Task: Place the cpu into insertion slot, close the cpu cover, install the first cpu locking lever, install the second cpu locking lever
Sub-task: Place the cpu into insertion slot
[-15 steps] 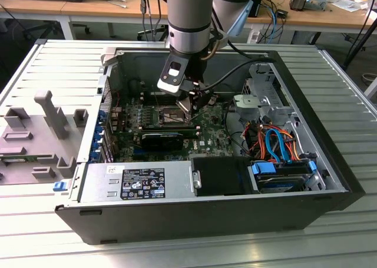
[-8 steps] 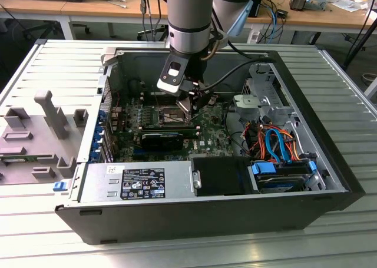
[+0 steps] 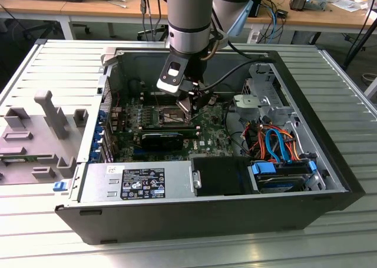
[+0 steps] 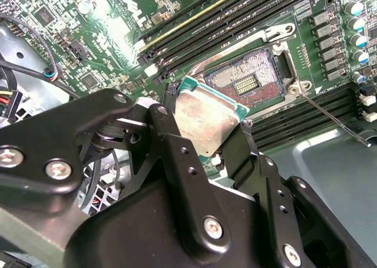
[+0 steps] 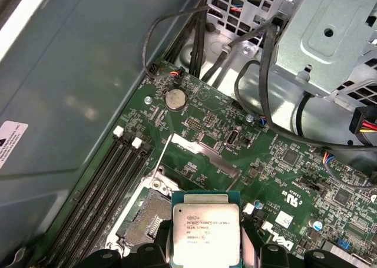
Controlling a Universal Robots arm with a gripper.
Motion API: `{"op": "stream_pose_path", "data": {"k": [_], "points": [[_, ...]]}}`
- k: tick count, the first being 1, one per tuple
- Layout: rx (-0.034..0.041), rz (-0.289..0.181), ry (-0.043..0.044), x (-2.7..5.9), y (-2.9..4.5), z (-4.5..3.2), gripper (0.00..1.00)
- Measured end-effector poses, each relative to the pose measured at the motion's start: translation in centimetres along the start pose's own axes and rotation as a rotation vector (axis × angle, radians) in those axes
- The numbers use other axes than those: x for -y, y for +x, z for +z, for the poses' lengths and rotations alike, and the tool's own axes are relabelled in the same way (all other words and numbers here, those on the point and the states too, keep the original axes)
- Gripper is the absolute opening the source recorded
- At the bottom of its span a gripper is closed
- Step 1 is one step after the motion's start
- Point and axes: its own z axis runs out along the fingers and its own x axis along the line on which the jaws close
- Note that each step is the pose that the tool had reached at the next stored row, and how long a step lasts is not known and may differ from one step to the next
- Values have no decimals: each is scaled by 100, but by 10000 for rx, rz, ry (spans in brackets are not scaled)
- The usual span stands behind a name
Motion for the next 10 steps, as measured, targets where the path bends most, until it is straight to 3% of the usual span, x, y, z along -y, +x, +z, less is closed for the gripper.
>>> {"op": "stream_pose_path", "data": {"k": [10], "points": [[7, 89, -2, 0, 0, 1, 55]]}}
